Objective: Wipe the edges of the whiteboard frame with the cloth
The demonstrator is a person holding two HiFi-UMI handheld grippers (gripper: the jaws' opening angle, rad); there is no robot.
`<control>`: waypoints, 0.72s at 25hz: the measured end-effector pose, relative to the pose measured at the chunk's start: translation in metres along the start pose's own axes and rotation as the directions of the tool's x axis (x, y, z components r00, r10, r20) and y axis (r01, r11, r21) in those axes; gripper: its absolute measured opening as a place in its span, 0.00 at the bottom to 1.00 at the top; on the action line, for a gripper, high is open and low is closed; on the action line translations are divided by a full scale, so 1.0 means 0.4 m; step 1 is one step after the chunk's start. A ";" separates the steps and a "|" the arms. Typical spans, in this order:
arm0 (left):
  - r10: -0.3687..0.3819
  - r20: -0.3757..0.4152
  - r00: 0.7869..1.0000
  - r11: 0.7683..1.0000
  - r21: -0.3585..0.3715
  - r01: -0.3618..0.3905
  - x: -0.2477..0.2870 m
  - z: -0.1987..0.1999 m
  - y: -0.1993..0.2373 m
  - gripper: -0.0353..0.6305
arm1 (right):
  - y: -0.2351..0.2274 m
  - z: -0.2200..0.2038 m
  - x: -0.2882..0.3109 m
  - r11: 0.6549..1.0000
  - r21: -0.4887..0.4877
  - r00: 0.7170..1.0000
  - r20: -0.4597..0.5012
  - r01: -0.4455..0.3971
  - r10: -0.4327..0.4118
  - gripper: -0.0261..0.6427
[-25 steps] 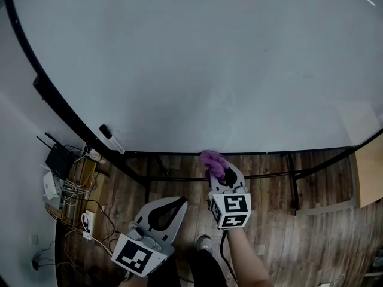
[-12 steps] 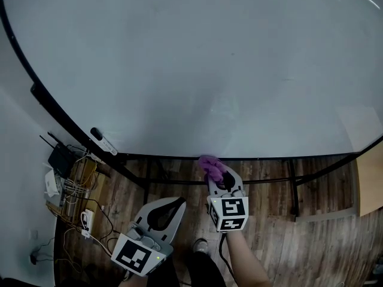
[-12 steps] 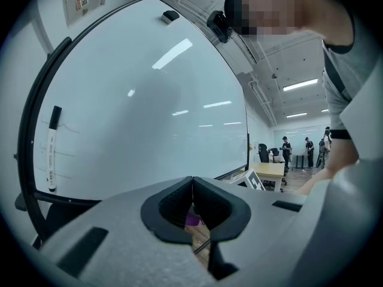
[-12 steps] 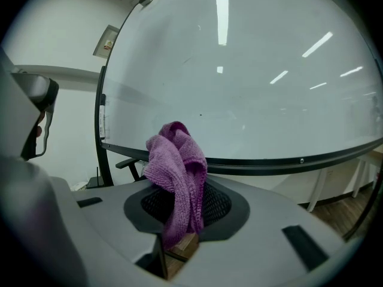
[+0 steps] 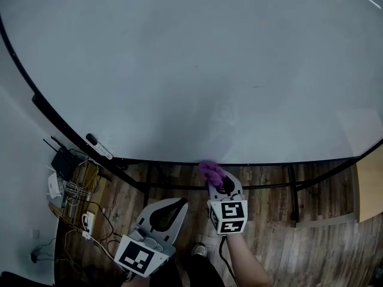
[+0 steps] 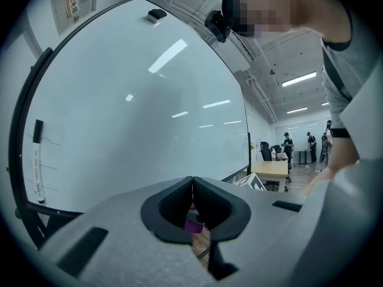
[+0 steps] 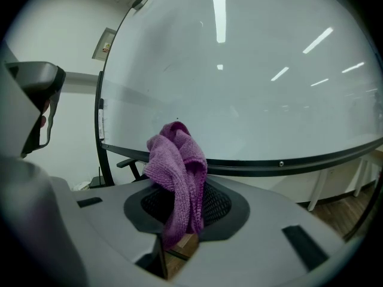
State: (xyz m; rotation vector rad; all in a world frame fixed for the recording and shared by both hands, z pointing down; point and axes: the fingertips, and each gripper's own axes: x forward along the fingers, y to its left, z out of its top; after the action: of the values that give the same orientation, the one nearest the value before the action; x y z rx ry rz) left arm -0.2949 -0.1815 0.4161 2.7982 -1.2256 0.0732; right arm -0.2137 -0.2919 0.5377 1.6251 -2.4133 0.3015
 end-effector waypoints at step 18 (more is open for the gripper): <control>-0.072 -0.003 0.997 0.997 -0.001 0.072 -0.034 0.015 0.022 0.08 | -0.008 0.005 -0.013 0.993 0.040 0.993 -0.025 0.112 -0.111 0.18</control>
State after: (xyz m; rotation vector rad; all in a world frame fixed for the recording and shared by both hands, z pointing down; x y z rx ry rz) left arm -0.3106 -0.1783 0.4097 2.8368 -1.1229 0.0725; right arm -0.2091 -0.2891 0.5345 1.7569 -2.3035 0.3512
